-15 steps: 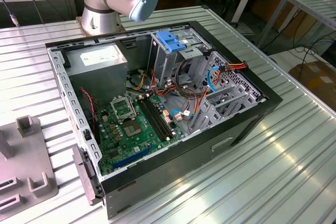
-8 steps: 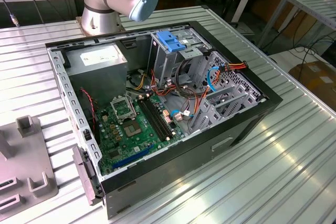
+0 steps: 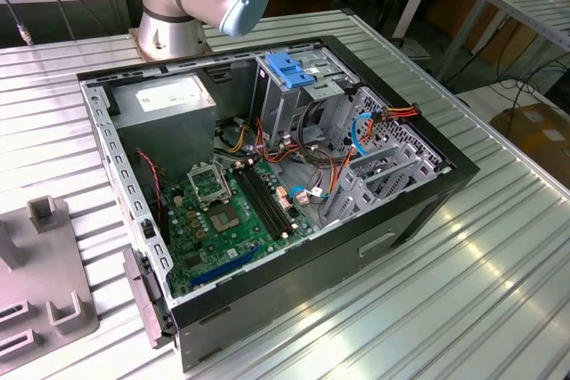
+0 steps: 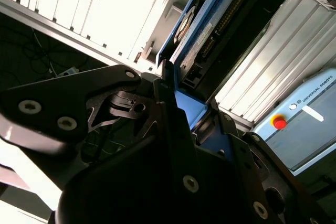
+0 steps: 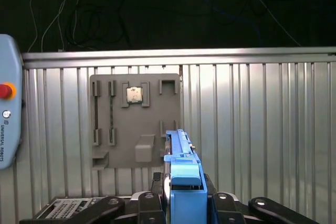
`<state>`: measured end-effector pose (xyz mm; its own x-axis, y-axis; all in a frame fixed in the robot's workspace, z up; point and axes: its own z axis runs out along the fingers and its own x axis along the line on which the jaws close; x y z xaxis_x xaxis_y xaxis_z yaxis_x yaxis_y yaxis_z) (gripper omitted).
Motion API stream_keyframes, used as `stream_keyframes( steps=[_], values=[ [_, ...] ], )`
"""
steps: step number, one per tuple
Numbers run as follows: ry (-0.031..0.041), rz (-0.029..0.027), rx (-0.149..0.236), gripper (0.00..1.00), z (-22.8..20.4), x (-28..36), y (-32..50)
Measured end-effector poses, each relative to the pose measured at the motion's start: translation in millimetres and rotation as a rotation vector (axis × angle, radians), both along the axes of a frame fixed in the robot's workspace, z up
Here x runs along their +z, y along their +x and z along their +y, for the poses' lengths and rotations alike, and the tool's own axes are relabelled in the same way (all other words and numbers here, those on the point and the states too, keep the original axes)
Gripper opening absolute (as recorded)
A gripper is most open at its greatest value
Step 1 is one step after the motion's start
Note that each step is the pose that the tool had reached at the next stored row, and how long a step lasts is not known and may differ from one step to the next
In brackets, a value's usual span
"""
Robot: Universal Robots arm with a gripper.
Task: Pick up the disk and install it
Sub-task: 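Pick up the disk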
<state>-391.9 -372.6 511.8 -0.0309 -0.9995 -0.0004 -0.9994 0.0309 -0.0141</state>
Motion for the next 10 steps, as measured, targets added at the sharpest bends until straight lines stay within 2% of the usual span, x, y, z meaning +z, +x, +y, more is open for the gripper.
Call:
stream_keyframes(
  steps=[10],
  values=[
    [0.0001, -0.0001, 0.0, 0.37, 0.0, -0.1, 4.1]
  ],
)
